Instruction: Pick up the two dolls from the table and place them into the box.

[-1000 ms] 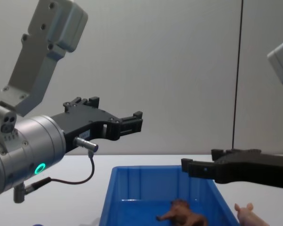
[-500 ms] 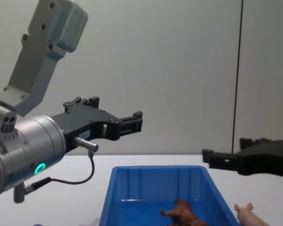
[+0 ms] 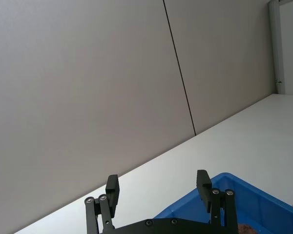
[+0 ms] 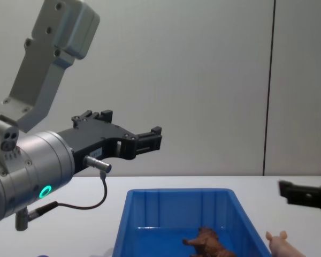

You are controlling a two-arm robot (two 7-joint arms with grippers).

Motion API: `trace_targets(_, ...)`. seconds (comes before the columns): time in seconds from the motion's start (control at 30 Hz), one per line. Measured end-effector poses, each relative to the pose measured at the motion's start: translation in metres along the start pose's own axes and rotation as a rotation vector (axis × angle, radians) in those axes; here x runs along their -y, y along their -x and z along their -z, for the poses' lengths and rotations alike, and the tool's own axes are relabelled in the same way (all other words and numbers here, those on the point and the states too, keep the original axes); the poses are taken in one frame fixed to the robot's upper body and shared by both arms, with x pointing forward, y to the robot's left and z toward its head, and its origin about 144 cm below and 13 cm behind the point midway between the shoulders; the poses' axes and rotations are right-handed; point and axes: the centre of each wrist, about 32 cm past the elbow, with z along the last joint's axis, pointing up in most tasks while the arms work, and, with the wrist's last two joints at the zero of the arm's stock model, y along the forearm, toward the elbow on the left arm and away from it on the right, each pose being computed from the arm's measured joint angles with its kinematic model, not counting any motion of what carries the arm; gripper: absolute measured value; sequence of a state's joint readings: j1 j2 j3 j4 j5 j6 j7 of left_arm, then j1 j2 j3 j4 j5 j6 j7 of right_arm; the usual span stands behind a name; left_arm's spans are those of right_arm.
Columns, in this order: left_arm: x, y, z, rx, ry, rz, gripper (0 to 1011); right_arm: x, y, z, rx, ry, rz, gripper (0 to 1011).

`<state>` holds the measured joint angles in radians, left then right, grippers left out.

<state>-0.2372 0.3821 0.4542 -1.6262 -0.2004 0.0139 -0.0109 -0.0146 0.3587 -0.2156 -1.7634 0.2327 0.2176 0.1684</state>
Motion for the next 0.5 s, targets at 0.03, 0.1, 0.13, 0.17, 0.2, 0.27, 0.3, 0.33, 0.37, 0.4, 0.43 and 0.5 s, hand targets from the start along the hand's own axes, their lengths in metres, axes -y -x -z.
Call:
trace_targets(0.03,0.0,0.0,0.0,0.0,0.0,0.0,1001,0.002,-0.001,0.001,0.001,0.005,0.006,1001)
trace_targets(0.1,0.0,0.0,0.0,0.0,0.0,0.0,1001,0.006,-0.002,0.003,0.003,0.012,0.016,1001)
trace_targets(0.13,0.0,0.0,0.0,0.0,0.0,0.0,1002,0.009,-0.003,0.005,0.003,0.021,0.025,1001)
trace_targets(0.17,0.0,0.0,0.0,0.0,0.0,0.0,1002,0.01,-0.003,0.006,0.003,0.025,0.028,1001)
trace_targets(0.2,0.0,0.0,0.0,0.0,0.0,0.0,1001,0.013,-0.004,0.008,0.004,0.032,0.032,1001)
trace_targets(0.27,0.0,0.0,0.0,0.0,0.0,0.0,1001,0.015,-0.004,0.009,0.004,0.04,0.035,1001)
trace_targets(0.3,0.0,0.0,0.0,0.0,0.0,0.0,1002,0.016,-0.004,0.011,0.003,0.045,0.036,1001)
trace_targets(0.33,0.0,0.0,0.0,0.0,0.0,0.0,1001,0.017,-0.004,0.012,0.002,0.049,0.036,1001)
trace_targets(0.37,0.0,0.0,0.0,0.0,0.0,0.0,1001,0.019,-0.005,0.014,0.001,0.056,0.036,1001)
trace_targets(0.4,0.0,0.0,0.0,0.0,0.0,0.0,1002,0.02,-0.005,0.015,-0.001,0.06,0.035,1001)
trace_targets(0.43,0.0,0.0,0.0,0.0,0.0,0.0,1001,0.021,-0.005,0.016,-0.001,0.064,0.034,1001)
trace_targets(0.5,0.0,0.0,0.0,0.0,0.0,0.0,1001,0.023,-0.004,0.019,-0.007,0.073,0.029,1001)
